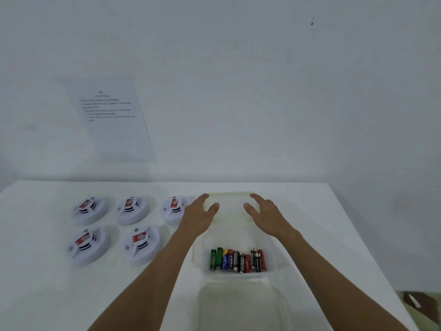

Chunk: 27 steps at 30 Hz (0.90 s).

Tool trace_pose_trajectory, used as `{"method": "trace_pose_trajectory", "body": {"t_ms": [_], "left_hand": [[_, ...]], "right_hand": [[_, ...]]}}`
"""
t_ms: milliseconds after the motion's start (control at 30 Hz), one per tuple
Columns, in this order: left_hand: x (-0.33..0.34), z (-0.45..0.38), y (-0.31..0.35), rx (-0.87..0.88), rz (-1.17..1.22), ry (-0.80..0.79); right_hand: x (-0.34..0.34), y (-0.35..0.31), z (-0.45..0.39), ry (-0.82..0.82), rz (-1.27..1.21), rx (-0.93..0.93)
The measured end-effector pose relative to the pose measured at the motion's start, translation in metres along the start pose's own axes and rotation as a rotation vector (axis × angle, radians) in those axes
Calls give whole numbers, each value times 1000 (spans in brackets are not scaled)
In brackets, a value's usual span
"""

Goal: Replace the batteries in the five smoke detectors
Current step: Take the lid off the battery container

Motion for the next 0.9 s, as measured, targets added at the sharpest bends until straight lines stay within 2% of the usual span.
{"method": "trace_pose_trajectory", "body": {"t_ms": [233,467,533,600,667,767,900], "left_hand": [[12,-25,6,-1,212,-57],[21,-39,7,25,391,-124],[16,-46,7,62,352,-39],[14,-52,7,70,331,-26],[18,-55,6,34,319,-97],[30,-57,2,23,166,-239],[28,-64,10,72,-32,-299]], "right_hand": [[-13,10,-26,117,-114,-6],[-13,14,-37,93,-207,-32],[-16,13,-39,138,-241,-61],[-18,13,-41,171,-262,-68],[-18,16,-44,179,-247,-59],[-15,21,-52,159,-174,-55],[-23,8,-60,94,-89,-184]]}}
Point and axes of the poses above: each hand's wrist, its own z-axis away from the middle knuckle, its own x-axis out of the palm, y = z × x, the point moved 8 cm from there along -z, towards the middle knuckle, and after that the axes turned 5 degrees about -x, right-handed, at the moved point
